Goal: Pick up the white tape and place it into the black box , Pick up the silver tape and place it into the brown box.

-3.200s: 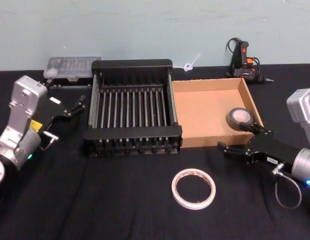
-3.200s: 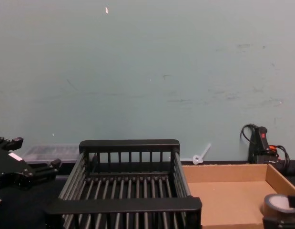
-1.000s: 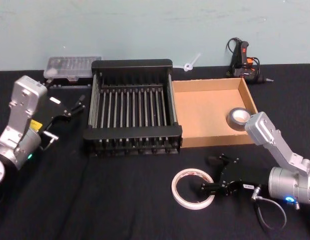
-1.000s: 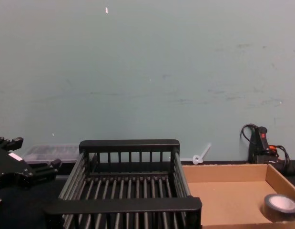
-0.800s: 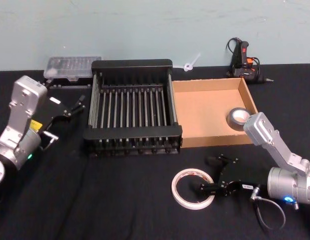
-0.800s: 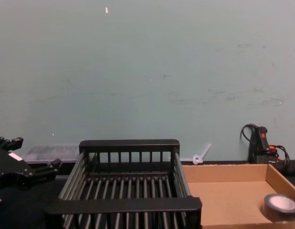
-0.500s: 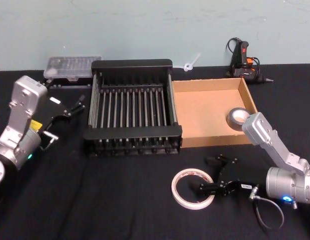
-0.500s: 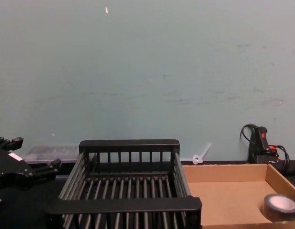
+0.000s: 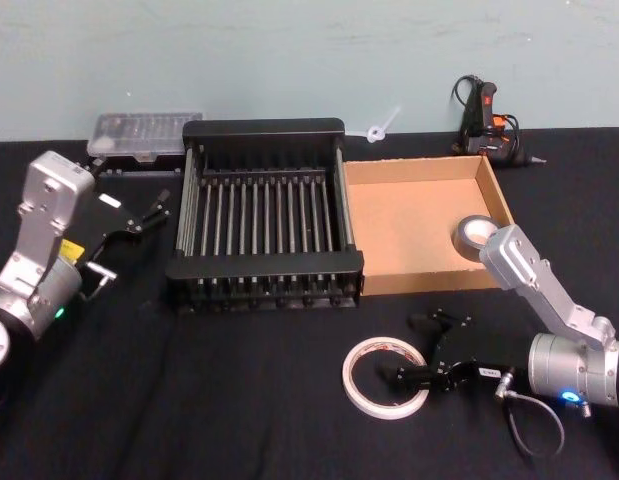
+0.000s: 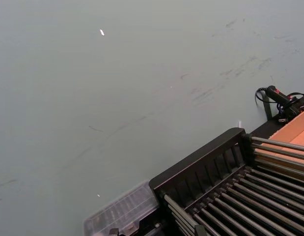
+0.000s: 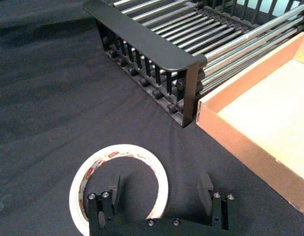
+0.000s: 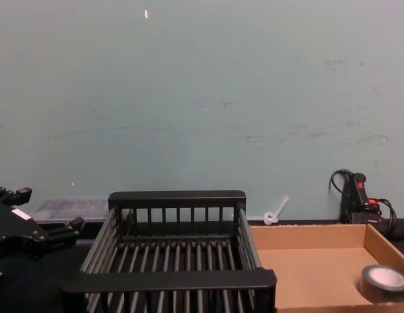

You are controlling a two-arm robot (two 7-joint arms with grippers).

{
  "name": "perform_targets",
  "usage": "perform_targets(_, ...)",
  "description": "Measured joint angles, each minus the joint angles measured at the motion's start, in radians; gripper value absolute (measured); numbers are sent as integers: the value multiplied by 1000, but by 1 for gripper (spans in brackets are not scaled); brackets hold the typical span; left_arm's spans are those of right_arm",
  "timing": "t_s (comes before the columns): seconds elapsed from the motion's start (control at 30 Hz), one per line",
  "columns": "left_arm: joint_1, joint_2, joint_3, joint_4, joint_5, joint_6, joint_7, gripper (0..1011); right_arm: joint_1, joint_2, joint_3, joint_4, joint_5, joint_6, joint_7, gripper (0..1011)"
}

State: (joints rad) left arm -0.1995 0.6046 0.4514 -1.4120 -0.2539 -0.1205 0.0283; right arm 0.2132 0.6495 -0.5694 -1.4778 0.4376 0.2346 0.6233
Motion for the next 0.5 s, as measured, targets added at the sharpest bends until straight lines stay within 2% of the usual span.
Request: perform_targets(0.5,0,0,0,0,0,0,0,1001,3,0,-2,3,-4,-3,1,1002)
